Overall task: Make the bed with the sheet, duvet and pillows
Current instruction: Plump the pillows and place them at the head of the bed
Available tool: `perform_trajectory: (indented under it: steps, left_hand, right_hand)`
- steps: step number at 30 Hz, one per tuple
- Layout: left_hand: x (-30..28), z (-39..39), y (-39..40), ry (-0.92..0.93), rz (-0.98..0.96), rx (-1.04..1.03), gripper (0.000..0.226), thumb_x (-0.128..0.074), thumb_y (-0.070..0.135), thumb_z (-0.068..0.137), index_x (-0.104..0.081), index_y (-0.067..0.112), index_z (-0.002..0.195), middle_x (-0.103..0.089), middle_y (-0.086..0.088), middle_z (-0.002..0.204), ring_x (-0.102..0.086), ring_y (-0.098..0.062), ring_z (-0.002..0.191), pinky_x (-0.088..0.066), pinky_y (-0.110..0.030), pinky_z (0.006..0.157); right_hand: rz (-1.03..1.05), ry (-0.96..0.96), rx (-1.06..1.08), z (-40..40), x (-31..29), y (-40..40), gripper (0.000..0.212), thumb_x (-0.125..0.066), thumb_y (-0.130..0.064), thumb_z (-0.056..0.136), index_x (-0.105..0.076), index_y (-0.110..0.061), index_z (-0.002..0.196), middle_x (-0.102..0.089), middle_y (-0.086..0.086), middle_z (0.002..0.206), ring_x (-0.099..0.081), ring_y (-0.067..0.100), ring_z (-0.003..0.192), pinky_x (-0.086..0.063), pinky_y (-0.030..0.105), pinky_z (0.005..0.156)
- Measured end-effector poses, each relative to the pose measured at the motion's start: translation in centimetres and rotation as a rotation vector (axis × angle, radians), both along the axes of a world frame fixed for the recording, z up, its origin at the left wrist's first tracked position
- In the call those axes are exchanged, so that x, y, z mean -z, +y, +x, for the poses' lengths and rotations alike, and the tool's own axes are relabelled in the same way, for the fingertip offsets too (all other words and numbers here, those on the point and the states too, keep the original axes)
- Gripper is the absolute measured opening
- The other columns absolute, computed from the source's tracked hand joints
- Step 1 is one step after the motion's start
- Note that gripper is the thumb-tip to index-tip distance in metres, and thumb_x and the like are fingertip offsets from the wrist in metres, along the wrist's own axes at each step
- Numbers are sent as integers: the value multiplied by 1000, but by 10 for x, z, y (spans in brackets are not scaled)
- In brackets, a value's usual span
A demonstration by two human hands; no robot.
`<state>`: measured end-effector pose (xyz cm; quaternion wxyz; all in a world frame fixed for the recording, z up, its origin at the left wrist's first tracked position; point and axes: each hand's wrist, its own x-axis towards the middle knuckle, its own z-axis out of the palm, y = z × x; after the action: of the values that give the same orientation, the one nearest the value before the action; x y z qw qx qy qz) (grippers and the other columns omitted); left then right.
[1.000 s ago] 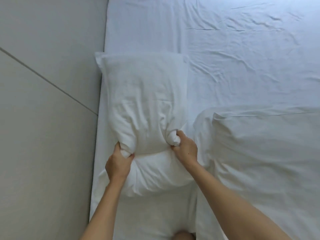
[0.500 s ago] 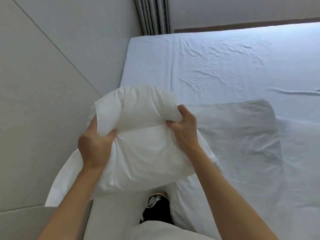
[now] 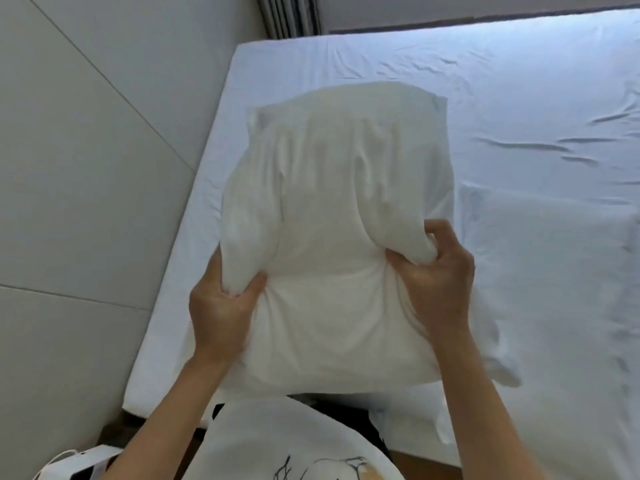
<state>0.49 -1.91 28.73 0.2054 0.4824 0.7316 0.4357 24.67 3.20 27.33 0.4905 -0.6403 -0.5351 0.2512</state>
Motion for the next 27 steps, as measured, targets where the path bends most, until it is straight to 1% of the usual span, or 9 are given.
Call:
perform_trajectory:
  steps: [2, 4, 6, 7, 10, 14, 17, 20, 27]
  left_hand:
    - [54, 8, -13, 55, -207, 47, 65, -76, 28, 80, -46, 26, 137, -61, 9, 121, -59, -8, 104, -48, -26, 87]
    - [112, 13, -28, 128, -573, 93, 80, -73, 43, 78, -29, 32, 145, -55, -2, 127, -55, -21, 110, -46, -34, 87]
    - [157, 21, -44, 207, -941, 129, 102, -68, 58, 73, -8, 24, 150, -45, -18, 133, -46, -34, 118, -41, -41, 94]
    - [173, 25, -49, 217, -1017, 130, 111, -66, 63, 71, -2, 20, 150, -40, -21, 137, -41, -36, 122, -38, -44, 98]
    - [189, 36, -53, 121, -934, 71, 120, -64, 70, 69, 4, 17, 152, -25, -20, 150, -28, -36, 135, -30, -46, 108]
    - [188, 24, -39, 35, -825, 37, 115, -63, 67, 74, 8, 20, 152, -11, -14, 157, -13, -29, 144, -20, -45, 116]
    - [187, 5, -17, 52, -759, 117, 111, -65, 67, 73, 1, 25, 152, -17, -7, 158, -19, -26, 144, -25, -44, 114]
    - [188, -18, 10, 102, -784, 240, 109, -62, 74, 67, -5, 34, 151, -27, -8, 153, -32, -28, 138, -34, -45, 109]
    - [195, -31, 37, -135, -752, 320, 128, -64, 74, 52, 6, 34, 151, -33, -6, 152, -44, -33, 131, -37, -41, 106]
  right_hand:
    - [-168, -113, 76, 10, 52, -26, 35, -84, -35, 67, -60, -18, 87, -54, -9, 67, -55, 18, 65, -30, 26, 58]
    - [-506, -162, 19, 18, 110, -53, 42, -79, -43, 71, -58, -17, 96, -58, -3, 76, -61, 25, 80, -32, 28, 62]
    - [-858, -152, -90, 31, 156, -79, 56, -76, -51, 71, -52, -17, 109, -61, 5, 98, -59, 32, 100, -40, 34, 70]
    - [-950, -135, -114, 38, 169, -88, 65, -74, -56, 69, -50, -17, 115, -59, 7, 106, -56, 33, 106, -44, 37, 77]
    - [-931, -95, -77, 55, 177, -91, 88, -71, -65, 68, -40, -18, 136, -51, 9, 129, -48, 33, 122, -43, 47, 98]
    - [-881, 59, 23, 48, 165, -56, 111, -73, -59, 72, -7, -21, 153, -28, 12, 153, -32, 28, 139, -30, 43, 112]
    - [-895, 140, 31, 37, 167, -26, 123, -68, -66, 61, -1, -21, 153, -30, 6, 154, -35, 23, 139, -30, 38, 113]
    - [-936, 162, 70, 28, 165, -14, 122, -68, -65, 63, 1, -22, 153, -33, 5, 153, -40, 25, 136, -31, 37, 111]
    - [-956, -83, 66, -21, 151, -20, 119, -72, -60, 71, 4, -20, 153, -45, 12, 145, -46, 33, 130, -34, 38, 106]
